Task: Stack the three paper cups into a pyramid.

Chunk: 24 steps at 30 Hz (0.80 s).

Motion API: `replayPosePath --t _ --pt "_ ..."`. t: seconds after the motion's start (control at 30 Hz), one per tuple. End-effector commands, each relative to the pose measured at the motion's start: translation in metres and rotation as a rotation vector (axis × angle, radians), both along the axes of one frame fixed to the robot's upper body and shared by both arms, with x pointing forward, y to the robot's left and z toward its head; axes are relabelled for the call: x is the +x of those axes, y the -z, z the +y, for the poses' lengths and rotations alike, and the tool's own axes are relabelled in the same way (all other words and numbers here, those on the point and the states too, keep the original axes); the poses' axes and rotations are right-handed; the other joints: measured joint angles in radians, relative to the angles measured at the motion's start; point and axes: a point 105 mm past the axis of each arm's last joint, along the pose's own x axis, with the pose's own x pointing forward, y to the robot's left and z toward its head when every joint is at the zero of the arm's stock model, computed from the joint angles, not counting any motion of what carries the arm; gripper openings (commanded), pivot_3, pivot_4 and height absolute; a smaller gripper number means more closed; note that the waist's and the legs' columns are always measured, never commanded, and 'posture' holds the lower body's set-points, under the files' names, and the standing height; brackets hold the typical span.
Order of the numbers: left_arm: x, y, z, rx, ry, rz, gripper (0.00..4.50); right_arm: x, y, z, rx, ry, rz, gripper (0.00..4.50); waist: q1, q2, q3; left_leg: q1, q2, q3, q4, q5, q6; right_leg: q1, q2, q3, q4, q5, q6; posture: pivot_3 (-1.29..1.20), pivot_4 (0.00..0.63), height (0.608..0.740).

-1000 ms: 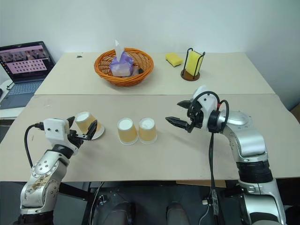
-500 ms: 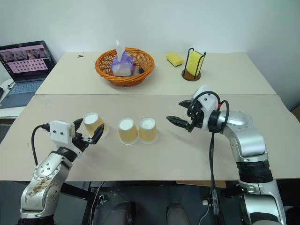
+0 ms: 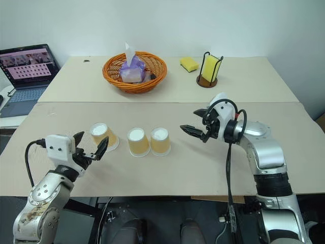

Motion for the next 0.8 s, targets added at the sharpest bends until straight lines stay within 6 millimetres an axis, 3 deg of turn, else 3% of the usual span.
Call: replayPosePath --t 0.03,0.2,0.33,0.6,0.8 --pt "-0.005 -0.004 0.006 0.024 -0.033 -0.016 4.5 0.0 -0.019 0.003 0.019 -0.018 -0.078 4.46 0.0 0.0 0.0 0.0 0.0 0.0 0.0 0.0 0.0 0.0 0.0 0.0 0.0 0.0 0.0 0.0 0.15 0.74" --pt "0.007 0.023 0.008 0.021 -0.007 0.086 4.5 -0.001 -0.021 0.002 0.026 -0.018 -0.086 4.46 0.002 0.0 0.0 0.0 0.0 0.0 0.0 0.0 0.0 0.0 0.0 0.0 0.0 0.0 0.0 0.0 0.15 0.74" --pt "0.021 0.029 0.002 0.013 0.037 0.092 4.5 -0.001 -0.021 -0.001 0.022 -0.002 -0.09 4.46 0.003 0.0 0.0 0.0 0.0 0.0 0.0 0.0 0.0 0.0 0.0 0.0 0.0 0.0 0.0 0.0 0.15 0.74" --pt "0.045 0.025 -0.004 0.032 0.103 0.065 4.5 -0.004 -0.021 -0.006 0.026 0.024 -0.093 4.46 0.004 0.0 0.0 -0.001 0.0 0.0 0.0 0.0 0.0 0.0 0.0 -0.001 -0.001 0.0 0.0 0.0 0.15 0.74" --pt "0.056 0.008 -0.011 0.042 0.141 0.019 4.5 -0.004 -0.021 -0.008 0.024 0.04 -0.097 4.46 0.004 0.0 0.0 -0.001 0.0 0.0 0.0 0.0 0.0 0.0 0.0 -0.001 -0.001 0.0 0.0 0.0 0.15 0.74"
